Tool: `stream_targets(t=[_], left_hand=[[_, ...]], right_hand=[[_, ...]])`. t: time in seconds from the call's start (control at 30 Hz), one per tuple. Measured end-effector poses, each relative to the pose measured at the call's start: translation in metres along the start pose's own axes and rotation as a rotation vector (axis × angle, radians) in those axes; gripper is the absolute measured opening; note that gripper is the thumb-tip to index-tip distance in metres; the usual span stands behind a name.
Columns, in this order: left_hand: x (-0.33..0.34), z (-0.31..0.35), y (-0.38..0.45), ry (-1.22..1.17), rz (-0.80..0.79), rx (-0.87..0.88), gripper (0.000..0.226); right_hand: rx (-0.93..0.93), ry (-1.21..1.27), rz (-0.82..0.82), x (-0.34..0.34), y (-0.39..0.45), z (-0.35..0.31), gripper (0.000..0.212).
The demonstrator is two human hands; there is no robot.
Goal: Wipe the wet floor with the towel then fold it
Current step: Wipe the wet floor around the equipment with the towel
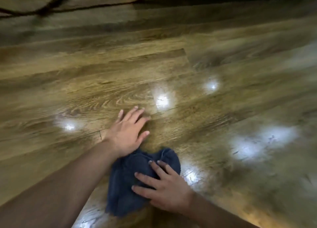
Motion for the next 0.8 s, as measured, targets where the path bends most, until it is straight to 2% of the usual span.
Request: stream_targets(t=[0.03,0.1,0.2,0.3,0.4,0.5,0.6,0.7,0.8], left_hand=[[0.007,0.016,0.007,-0.003,-0.022,0.039,0.055],[0.013,0.041,0.019,-0.124,-0.026,0.064,0.053],[0.017,0.047,0.027,-0.370,-0.002,-0.061,0.051],[0.023,0.053,0.028,-0.232,-0.073,-0.121,0.054],[0.026,0.064,0.028,-0.101,-0.139,-0.139,0.059],[0.028,0.095,0.029,-0.060,-0.131,-0.046,0.058],[0.033,0.132,0.034,-0.131,-0.115,0.072,0.054],[0.039,0.164,0.045,-0.184,-0.115,0.140,0.052],[0.055,0.199,0.051,-0.110,-0.174,0.232,0.054]], right_hand=[[-0.003,-0.030,0.004,0.004,-0.011,0.012,0.056],[0.144,-0.001,0.049,0.004,-0.034,0.057,0.061],[0.634,0.232,0.193,0.006,-0.092,0.163,0.064],[1.154,0.474,0.260,0.024,-0.173,0.248,0.058],[1.371,0.598,0.282,0.030,-0.206,0.268,0.052],[1.377,0.593,0.238,0.024,-0.192,0.230,0.051],[1.236,0.540,0.180,0.022,-0.167,0.153,0.057],[0.961,0.490,0.179,0.035,-0.142,0.068,0.070],[0.613,0.358,0.085,0.058,-0.146,0.007,0.063]])
Point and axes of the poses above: each hand's wrist, its own y-axis towards the middle knuckle, its own x-axis out of the palm, z = x × y, the point moved 9 cm from there along y, towards the middle knuckle, and after that the axes turned 14 degrees about -z, right-handed, at the moved point
